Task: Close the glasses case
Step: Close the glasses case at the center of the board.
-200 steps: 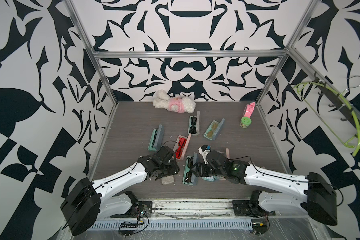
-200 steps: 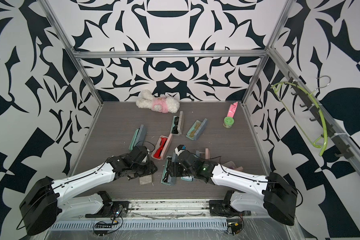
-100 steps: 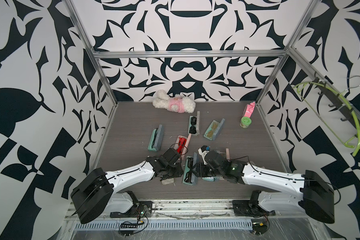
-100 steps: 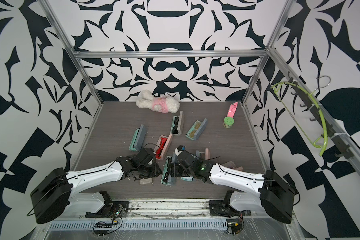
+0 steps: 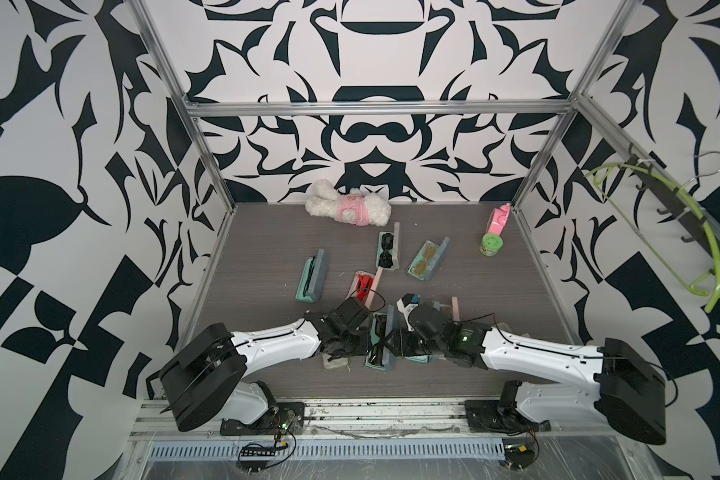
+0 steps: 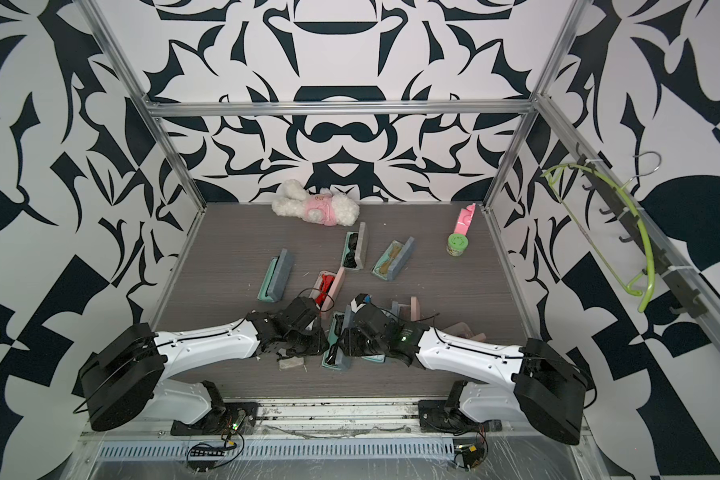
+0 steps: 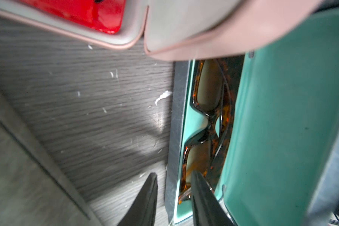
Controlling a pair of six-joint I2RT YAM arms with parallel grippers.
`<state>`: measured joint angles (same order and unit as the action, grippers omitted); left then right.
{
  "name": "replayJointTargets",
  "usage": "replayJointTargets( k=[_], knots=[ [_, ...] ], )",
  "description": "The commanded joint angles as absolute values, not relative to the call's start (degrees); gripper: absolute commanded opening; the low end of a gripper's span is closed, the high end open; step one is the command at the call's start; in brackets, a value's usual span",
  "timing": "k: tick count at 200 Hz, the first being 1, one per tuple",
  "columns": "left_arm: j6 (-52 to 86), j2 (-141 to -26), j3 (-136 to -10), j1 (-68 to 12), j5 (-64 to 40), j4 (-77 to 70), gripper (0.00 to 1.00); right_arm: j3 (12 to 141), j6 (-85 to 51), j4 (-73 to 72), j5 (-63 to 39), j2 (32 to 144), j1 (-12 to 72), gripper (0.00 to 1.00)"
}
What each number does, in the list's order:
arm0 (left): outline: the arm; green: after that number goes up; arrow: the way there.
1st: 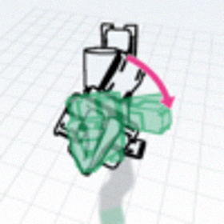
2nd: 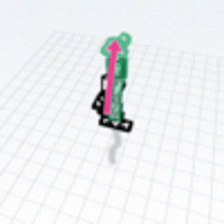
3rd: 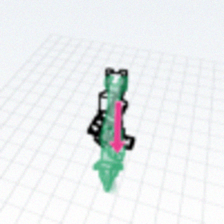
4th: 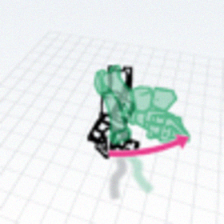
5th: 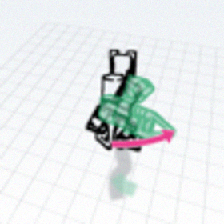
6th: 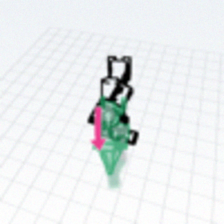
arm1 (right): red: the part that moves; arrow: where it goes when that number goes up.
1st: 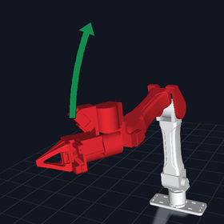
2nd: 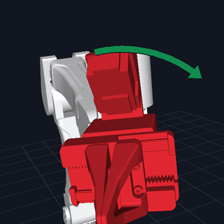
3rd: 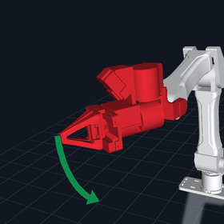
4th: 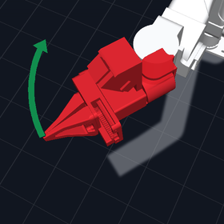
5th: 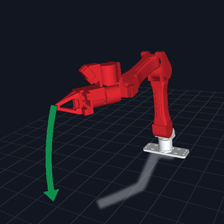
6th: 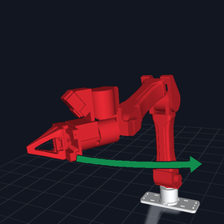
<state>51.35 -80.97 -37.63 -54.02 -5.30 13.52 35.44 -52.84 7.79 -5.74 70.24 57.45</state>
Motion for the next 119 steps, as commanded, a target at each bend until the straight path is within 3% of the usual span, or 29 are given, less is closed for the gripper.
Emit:
replayJointTargets(
  k=[1,119],
  knots=[
    [50.6,-82.7,-39.0,-54.2,-4.8,13.3,0.31,35.6,-53.3,6.1,-4.8,70.7,57.3,0.45],
    [52.5,-82.4,-38.1,-55.0,-3.1,12.5,0.2,37.5,-52.9,5.5,-4.8,74.0,57.3,0.38]
  ],
)
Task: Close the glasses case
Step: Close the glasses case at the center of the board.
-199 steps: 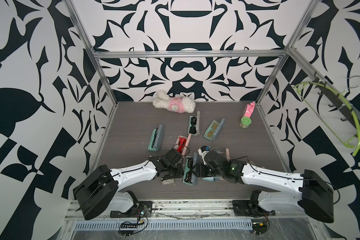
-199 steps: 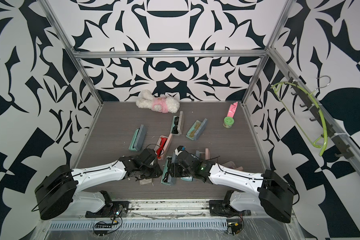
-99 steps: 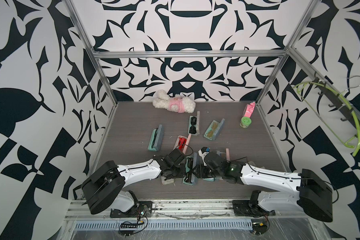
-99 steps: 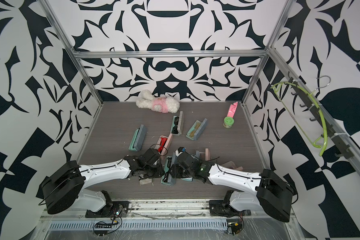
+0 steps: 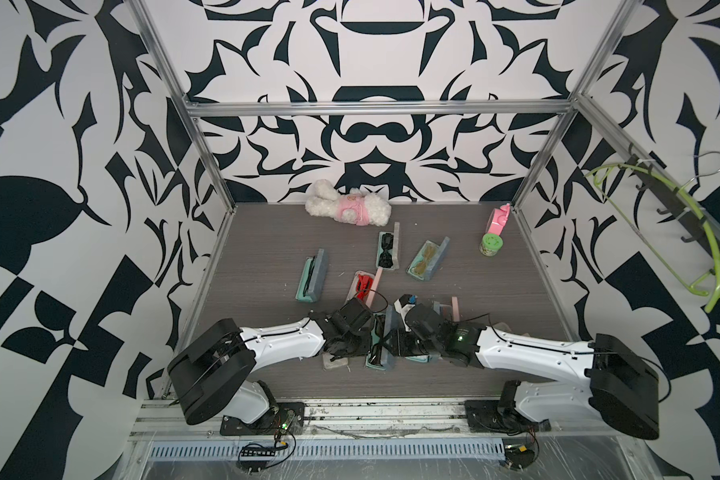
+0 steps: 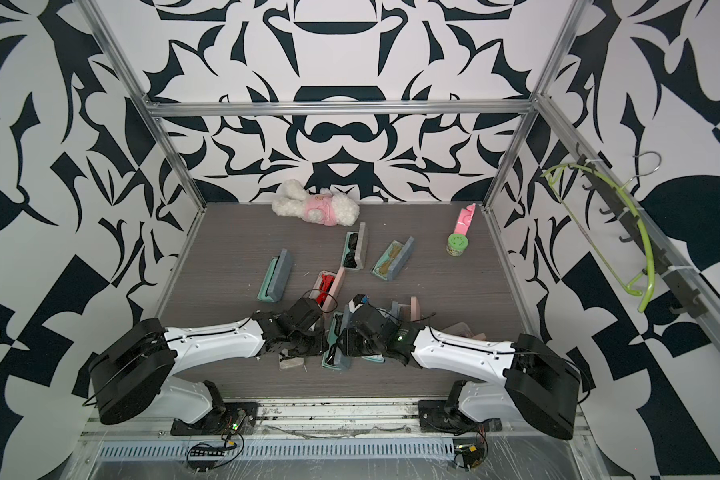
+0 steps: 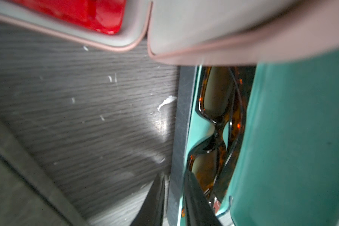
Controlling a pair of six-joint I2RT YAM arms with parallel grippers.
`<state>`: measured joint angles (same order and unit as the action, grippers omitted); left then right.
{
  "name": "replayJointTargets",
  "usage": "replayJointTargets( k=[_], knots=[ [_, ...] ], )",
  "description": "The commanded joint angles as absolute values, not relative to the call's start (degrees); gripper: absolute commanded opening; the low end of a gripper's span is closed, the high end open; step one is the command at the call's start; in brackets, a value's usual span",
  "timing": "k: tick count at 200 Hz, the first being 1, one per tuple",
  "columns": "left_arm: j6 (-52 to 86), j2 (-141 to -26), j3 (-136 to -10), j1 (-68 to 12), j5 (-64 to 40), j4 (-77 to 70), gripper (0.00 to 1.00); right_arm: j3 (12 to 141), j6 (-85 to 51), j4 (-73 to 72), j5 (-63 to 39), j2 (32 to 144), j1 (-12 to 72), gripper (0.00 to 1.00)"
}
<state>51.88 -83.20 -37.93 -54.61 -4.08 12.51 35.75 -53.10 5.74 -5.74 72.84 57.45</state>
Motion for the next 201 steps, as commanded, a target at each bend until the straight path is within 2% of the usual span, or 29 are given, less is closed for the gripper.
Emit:
replayJointTargets(
  k=[1,201],
  knots=[
    [52.5,-82.4,-38.1,-54.9,-3.1,12.6,0.2,37.5,-52.9,5.5,-4.8,74.0,57.3,0.38],
    [55.4,-83.3,-37.2,-55.9,-4.1,9.9,0.16,39.4,-52.1,5.8,-4.5,76.5,57.3,0.35]
  ],
)
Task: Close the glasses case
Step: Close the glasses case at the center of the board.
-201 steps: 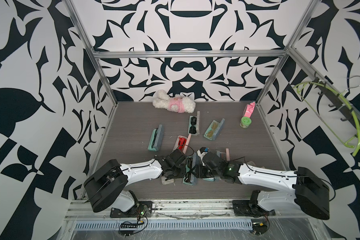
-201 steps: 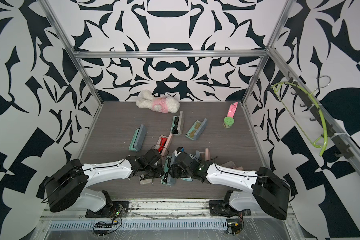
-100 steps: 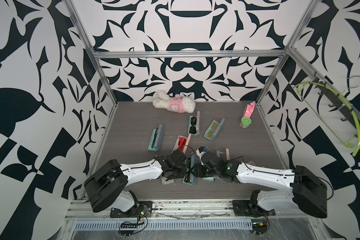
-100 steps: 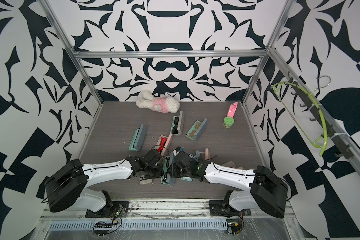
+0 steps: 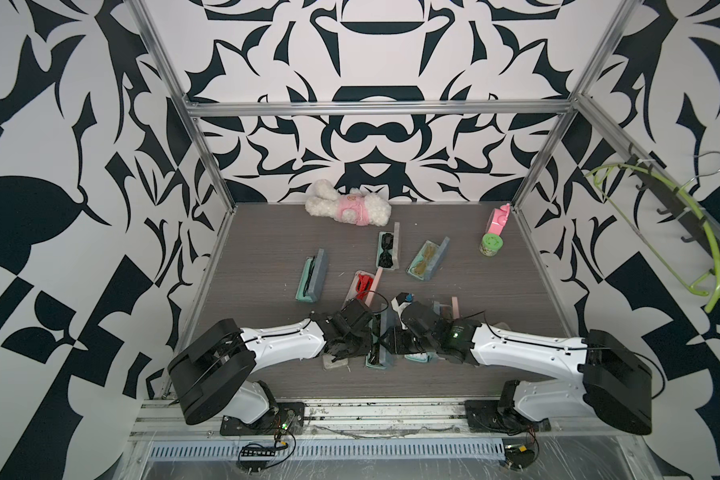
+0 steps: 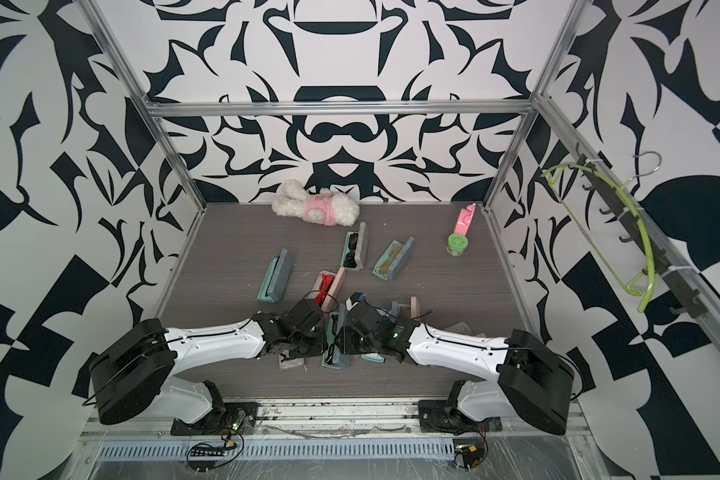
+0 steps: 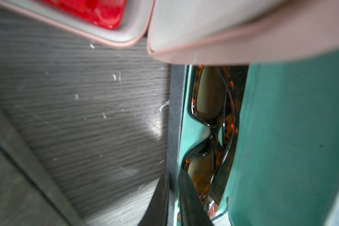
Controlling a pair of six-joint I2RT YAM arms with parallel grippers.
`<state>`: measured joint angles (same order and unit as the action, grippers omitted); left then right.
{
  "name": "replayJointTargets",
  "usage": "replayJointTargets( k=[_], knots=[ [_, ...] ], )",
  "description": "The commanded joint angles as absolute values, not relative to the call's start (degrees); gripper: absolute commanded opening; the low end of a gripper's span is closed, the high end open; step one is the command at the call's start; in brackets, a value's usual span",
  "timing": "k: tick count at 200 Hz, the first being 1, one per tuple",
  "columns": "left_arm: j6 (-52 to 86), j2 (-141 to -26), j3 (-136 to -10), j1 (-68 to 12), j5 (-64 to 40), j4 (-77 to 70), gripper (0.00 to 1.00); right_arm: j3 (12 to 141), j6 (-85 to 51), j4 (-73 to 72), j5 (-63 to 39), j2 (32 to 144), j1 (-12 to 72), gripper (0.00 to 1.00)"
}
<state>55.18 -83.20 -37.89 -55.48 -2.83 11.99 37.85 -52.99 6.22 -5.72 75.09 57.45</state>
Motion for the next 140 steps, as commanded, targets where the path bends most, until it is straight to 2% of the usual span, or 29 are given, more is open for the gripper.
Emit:
replayJointTargets(
  k=[1,140],
  knots=[
    [55.4,-83.3,-37.1,-55.9,-4.1,9.8,0.16,39.4,-52.1,5.8,-4.5,76.5,57.3,0.35],
    [55.8,-83.4,-37.0,-55.9,-3.6,9.6,0.11,38.9,-51.9,4.8,-4.6,77.6,57.3,0.34]
  ],
)
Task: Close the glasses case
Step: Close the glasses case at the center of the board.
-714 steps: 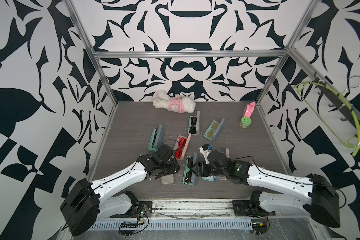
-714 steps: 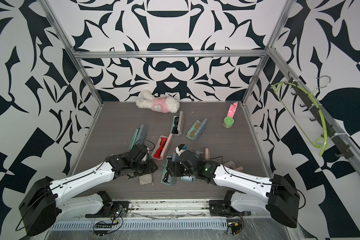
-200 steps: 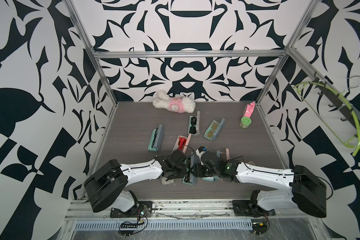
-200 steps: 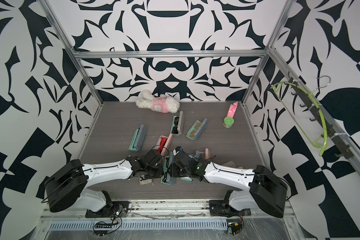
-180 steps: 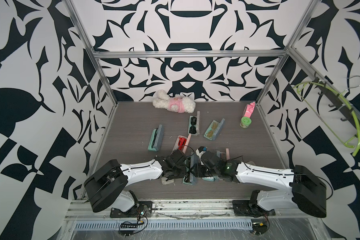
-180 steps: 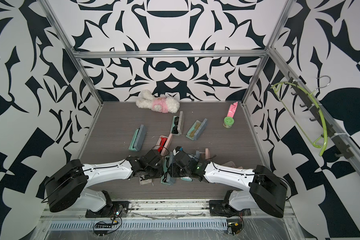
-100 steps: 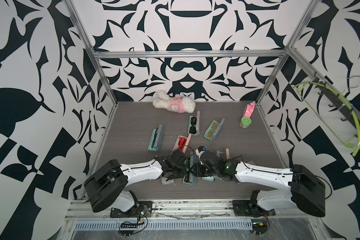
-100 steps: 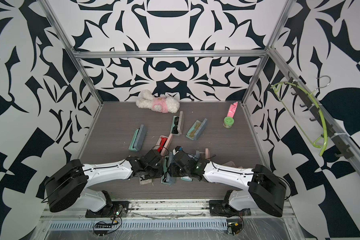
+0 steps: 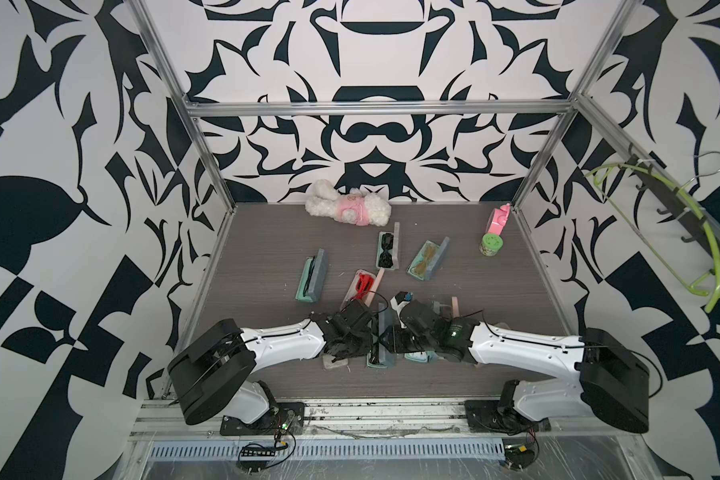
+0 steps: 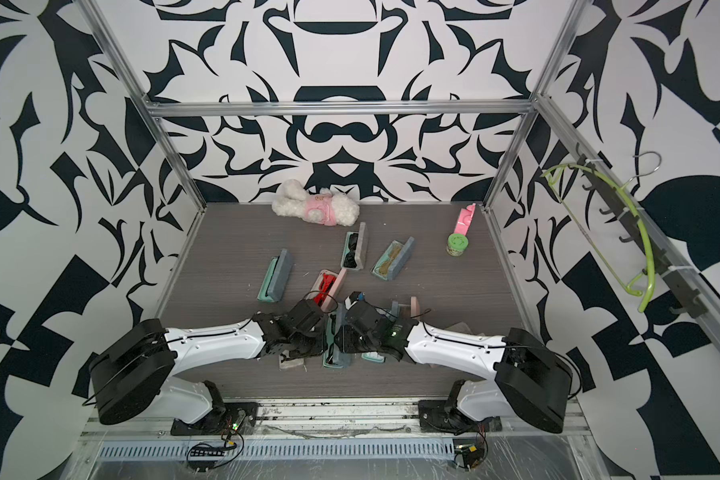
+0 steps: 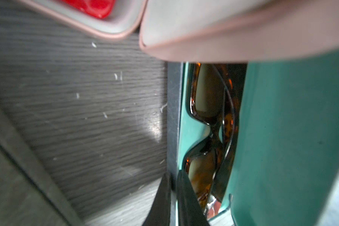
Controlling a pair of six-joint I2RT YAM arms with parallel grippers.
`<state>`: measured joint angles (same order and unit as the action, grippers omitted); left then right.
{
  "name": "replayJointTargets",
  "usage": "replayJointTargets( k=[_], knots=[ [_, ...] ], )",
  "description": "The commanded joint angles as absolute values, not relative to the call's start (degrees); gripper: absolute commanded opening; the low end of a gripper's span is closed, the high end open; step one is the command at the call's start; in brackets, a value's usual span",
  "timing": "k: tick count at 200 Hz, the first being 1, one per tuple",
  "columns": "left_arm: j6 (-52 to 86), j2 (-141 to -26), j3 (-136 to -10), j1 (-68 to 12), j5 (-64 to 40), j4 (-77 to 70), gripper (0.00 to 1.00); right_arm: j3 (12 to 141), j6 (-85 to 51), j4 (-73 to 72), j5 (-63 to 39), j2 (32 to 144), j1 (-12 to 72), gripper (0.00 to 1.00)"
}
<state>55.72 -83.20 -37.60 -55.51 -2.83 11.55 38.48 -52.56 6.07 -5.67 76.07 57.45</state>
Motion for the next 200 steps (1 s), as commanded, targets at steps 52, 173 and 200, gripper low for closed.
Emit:
replayJointTargets(
  k=[52,173,200],
  knots=[
    [56.0,-83.4,-36.9,-55.9,-3.4,9.4,0.11,39.0,-51.9,4.2,-4.8,78.3,57.3,0.34],
    [56.3,-83.0,-36.3,-55.9,-3.4,9.0,0.11,38.7,-52.5,2.7,-5.3,79.3,57.4,0.33],
    [56.4,-82.9,-36.2,-55.9,-3.4,8.9,0.11,38.6,-52.5,2.3,-5.4,79.6,57.5,0.33]
  ],
)
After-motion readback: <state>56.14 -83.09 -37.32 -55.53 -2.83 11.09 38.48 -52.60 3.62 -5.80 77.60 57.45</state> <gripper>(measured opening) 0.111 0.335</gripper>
